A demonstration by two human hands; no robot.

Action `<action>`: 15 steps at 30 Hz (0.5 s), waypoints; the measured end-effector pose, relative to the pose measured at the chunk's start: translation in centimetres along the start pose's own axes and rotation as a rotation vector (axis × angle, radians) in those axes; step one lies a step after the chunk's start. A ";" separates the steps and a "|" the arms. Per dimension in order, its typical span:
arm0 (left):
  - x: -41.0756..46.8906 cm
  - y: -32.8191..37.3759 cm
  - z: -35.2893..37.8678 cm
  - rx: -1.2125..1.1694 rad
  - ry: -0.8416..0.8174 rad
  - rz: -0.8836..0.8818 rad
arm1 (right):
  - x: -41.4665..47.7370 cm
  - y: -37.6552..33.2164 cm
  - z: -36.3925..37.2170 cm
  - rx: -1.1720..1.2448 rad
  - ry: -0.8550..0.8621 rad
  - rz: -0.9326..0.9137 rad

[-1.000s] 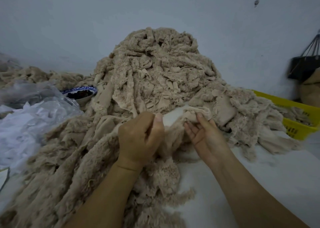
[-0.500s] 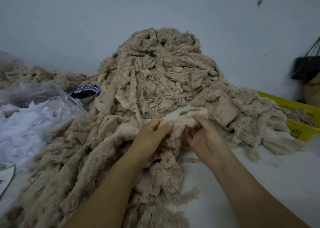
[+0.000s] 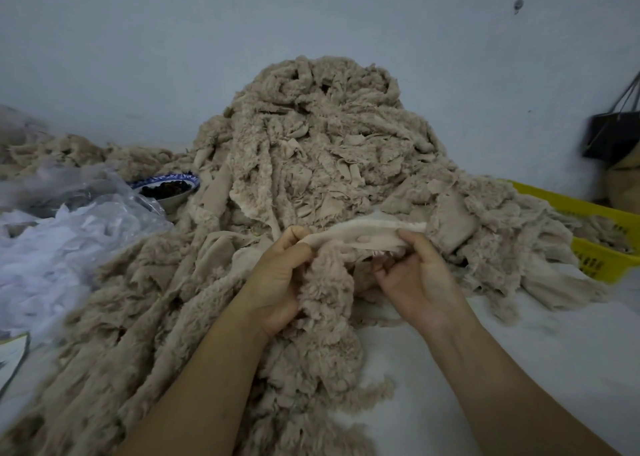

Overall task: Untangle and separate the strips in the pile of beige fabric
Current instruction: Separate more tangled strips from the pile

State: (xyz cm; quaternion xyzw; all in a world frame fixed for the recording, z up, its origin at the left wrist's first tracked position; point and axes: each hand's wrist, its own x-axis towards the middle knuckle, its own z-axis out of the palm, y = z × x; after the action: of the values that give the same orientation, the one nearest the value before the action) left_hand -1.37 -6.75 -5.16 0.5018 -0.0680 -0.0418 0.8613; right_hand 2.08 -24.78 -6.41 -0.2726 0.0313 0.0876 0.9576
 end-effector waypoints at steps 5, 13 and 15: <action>0.0 0.2 0.1 0.333 0.017 -0.042 | -0.1 0.0 0.1 -0.126 -0.070 -0.014; 0.1 -0.2 0.2 0.296 0.114 -0.041 | -0.6 0.6 0.6 -0.099 -0.025 0.038; 0.4 0.1 -0.1 0.053 0.202 -0.047 | -0.6 0.3 0.6 -0.022 0.027 0.013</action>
State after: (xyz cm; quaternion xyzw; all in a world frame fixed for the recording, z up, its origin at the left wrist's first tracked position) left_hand -0.94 -6.70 -5.03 0.5275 0.0299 -0.0092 0.8490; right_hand 1.40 -24.28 -6.01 -0.2841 0.0450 0.0907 0.9534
